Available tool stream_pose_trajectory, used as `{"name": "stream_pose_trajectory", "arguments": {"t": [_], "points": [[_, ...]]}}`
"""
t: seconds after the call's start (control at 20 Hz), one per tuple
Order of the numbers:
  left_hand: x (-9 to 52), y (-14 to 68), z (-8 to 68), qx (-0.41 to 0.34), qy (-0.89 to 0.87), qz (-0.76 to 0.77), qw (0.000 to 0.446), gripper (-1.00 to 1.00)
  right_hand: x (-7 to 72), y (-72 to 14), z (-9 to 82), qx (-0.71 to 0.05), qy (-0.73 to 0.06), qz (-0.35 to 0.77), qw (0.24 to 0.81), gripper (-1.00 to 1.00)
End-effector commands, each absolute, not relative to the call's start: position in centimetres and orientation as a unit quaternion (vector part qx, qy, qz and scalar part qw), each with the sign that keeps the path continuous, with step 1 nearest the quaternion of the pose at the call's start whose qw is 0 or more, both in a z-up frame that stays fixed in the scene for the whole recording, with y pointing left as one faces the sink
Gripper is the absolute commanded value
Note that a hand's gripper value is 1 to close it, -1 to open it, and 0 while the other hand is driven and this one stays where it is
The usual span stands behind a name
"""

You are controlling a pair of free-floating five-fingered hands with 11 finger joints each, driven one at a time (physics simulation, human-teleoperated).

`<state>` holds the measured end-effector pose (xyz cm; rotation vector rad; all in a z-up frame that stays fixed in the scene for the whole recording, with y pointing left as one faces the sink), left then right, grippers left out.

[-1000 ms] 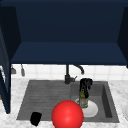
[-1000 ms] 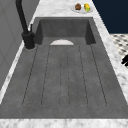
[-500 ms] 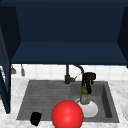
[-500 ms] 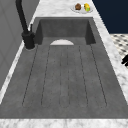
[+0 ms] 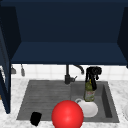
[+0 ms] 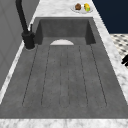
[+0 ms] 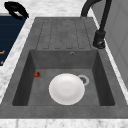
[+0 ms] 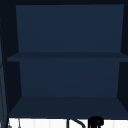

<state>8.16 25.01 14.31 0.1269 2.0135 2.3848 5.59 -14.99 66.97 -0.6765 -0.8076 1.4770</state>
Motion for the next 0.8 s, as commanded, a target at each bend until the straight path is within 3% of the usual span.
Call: {"name": "stream_pose_trajectory", "arguments": {"t": [0.0,0.75], "points": [[8.2,25.0,14.3,0.041,0.645,0.763,0.009,0.00,3.1,-15.4,70.1,-0.308,-0.362,0.632,0.613,1.00],[8.2,25.0,14.3,0.041,0.645,0.763,0.009,0.00,-4.4,-16.2,81.7,-0.318,-0.352,0.627,0.619,1.00]]}}
